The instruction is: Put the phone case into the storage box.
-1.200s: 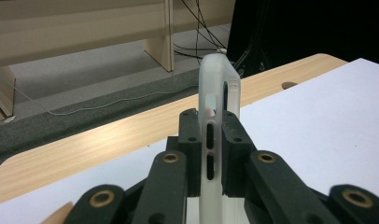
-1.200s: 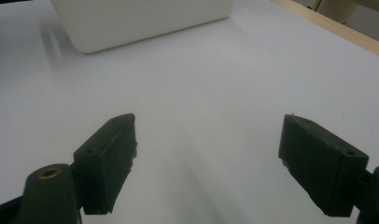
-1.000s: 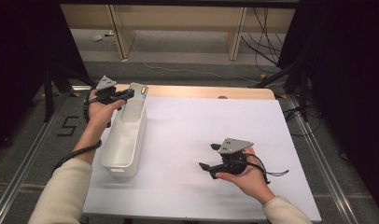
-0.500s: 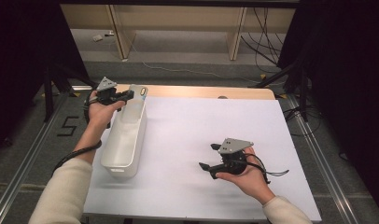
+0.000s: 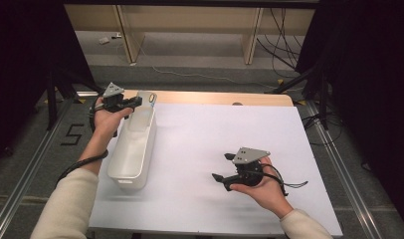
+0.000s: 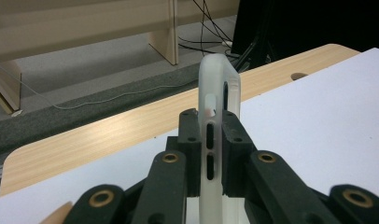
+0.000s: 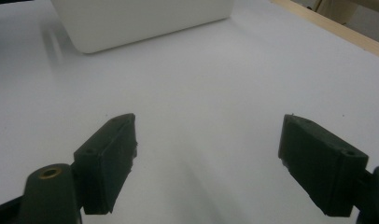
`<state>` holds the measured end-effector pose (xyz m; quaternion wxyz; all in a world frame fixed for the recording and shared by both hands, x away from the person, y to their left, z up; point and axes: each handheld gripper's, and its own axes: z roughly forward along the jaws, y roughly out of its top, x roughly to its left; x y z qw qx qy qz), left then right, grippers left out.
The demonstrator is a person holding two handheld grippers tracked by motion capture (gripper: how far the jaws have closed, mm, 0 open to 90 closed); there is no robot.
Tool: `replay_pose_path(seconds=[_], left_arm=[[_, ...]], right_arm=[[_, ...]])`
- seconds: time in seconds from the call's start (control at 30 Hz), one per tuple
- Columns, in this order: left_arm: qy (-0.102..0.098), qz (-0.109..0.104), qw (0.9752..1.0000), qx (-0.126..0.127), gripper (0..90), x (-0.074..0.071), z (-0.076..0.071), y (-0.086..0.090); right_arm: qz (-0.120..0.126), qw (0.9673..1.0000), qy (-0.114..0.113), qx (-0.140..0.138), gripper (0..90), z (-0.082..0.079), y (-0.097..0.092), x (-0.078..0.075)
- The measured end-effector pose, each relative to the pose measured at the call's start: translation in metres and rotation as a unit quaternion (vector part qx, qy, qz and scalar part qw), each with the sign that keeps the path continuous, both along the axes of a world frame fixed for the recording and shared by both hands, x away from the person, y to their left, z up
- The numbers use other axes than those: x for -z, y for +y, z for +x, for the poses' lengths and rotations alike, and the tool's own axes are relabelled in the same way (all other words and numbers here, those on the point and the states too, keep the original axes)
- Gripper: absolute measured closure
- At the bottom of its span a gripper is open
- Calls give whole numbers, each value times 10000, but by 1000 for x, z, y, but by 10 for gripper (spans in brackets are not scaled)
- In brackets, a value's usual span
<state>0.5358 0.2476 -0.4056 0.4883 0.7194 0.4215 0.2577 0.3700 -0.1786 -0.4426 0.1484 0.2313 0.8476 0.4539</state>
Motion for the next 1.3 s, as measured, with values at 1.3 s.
replay_pose_path(seconds=[1.3], left_arm=[[200, 434, 9980, -404, 672, 4, 2, -1]], right_arm=[[-13, 10000, 27, -25, 207, -1, 2, 1]])
